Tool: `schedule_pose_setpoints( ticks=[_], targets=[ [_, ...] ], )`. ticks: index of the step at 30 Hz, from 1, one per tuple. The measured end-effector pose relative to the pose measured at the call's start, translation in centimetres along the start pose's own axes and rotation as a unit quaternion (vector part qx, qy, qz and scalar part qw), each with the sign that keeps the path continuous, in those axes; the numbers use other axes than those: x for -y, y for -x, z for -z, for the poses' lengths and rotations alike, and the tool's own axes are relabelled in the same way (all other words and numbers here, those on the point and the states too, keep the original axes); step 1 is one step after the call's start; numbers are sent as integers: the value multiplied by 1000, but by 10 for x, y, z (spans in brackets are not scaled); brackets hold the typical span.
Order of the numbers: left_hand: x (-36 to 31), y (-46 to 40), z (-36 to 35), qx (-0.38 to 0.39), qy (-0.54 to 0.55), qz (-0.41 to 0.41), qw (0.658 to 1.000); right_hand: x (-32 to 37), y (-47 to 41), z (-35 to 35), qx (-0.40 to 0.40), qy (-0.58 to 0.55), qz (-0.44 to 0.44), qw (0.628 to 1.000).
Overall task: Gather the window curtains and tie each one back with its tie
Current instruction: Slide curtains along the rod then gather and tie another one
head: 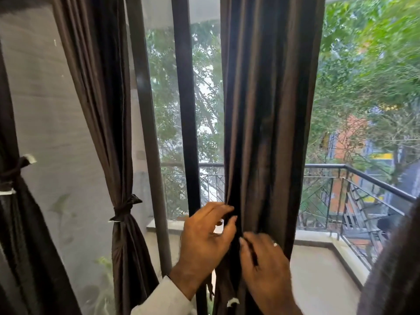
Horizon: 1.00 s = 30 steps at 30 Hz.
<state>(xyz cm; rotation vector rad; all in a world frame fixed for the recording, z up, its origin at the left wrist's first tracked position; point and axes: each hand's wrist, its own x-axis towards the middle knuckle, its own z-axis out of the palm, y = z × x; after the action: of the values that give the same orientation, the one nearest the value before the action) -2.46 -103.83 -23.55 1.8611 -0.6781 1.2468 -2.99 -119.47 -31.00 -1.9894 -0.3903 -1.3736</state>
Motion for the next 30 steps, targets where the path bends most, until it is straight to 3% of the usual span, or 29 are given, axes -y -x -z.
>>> schedule_pose_setpoints(
  ticks=[4, 9, 15, 19, 21, 25, 30],
  targets=[
    [7, 5, 0, 9, 36, 27, 999, 6, 4, -10, -14, -29, -102, 994],
    [14, 7, 0, 15, 67, 1, 998, 5, 22, -19, 7, 51, -2, 999],
    [15, 6, -1, 12, 72, 3, 997, 9, 17, -4, 72, 50, 36, 996],
    [17, 5, 5, 4, 80, 22, 997, 11, 2, 24, -89, 13, -120, 989],
    [18, 7, 7, 15, 81, 4, 997, 4, -10, 31, -118, -8, -187, 975],
    [20, 10, 2, 17, 48, -46, 998, -4, -20, 30, -19, 5, -122, 992],
    [16, 14, -3, 8, 30, -35, 999, -14, -22, 32, -95, 42, -144, 984]
  ],
)
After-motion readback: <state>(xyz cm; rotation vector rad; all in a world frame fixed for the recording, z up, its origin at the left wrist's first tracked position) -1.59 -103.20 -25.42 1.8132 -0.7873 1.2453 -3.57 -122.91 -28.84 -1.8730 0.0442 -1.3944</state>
